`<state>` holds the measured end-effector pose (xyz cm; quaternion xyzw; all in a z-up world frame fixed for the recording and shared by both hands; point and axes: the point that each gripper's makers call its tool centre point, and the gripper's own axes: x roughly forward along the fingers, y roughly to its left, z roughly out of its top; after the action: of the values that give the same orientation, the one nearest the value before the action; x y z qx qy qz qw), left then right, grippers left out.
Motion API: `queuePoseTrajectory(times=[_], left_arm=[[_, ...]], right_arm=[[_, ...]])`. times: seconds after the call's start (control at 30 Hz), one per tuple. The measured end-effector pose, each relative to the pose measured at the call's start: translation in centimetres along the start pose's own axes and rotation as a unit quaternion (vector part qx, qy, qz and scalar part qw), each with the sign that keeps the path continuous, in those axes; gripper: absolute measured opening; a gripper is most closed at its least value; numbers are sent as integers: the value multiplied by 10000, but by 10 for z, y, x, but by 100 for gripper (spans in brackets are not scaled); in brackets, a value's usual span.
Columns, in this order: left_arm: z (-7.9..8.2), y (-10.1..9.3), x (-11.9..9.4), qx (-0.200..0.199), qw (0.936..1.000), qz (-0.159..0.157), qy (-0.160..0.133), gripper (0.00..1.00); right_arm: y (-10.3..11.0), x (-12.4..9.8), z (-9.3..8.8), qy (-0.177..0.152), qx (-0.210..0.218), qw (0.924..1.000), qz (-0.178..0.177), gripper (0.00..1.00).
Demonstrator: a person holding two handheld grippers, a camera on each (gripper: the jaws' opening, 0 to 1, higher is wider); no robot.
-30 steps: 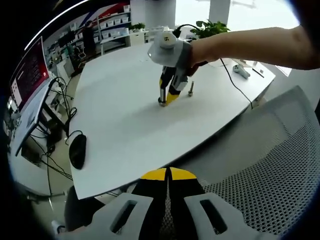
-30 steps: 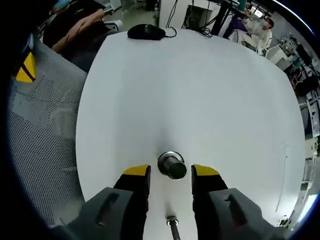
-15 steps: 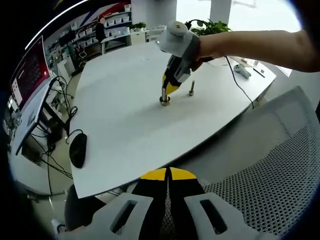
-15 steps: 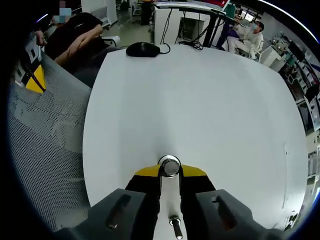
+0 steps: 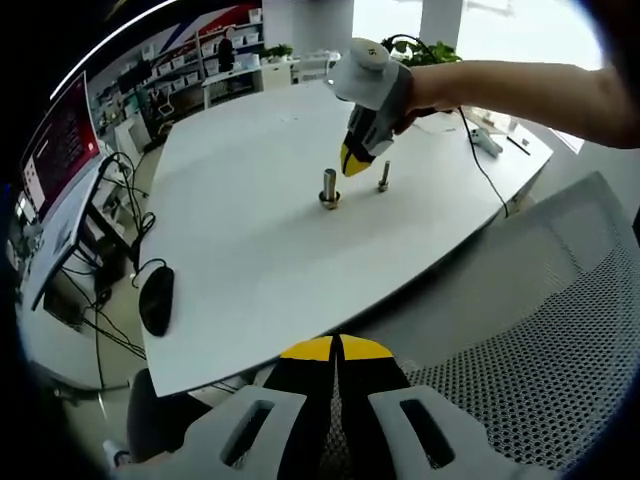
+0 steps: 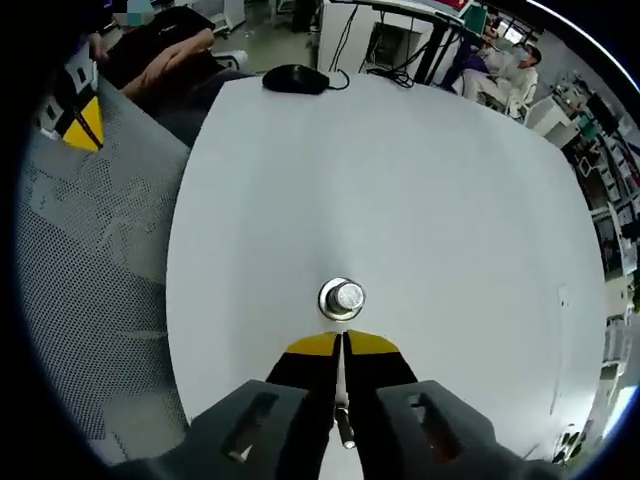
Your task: Place the washer onto the threaded stud by aligning its center hole with the stud, sliding it down to the base, and recovering from edge contact or off-axis alignment until the washer reaches the visible bottom stop.
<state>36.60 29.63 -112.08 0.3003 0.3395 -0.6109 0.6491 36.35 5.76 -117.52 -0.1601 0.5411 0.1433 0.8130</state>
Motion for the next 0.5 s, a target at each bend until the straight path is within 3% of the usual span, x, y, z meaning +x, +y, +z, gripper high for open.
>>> queuePoseTrajectory(times=[0.23, 0.47, 0.5], left_arm=[[0, 0, 0, 5, 10000, -1, -16, 0], [2, 0, -1, 19, 10000, -14, -51, 0], [2, -1, -1, 21, 10000, -16, -58, 0]], right_arm=[[-1, -38, 2, -376, 219, 9988, -227, 17], [6, -93, -8, -1004, 651, 9920, -394, 19], [9, -104, -6, -1224, 754, 9886, -440, 19]])
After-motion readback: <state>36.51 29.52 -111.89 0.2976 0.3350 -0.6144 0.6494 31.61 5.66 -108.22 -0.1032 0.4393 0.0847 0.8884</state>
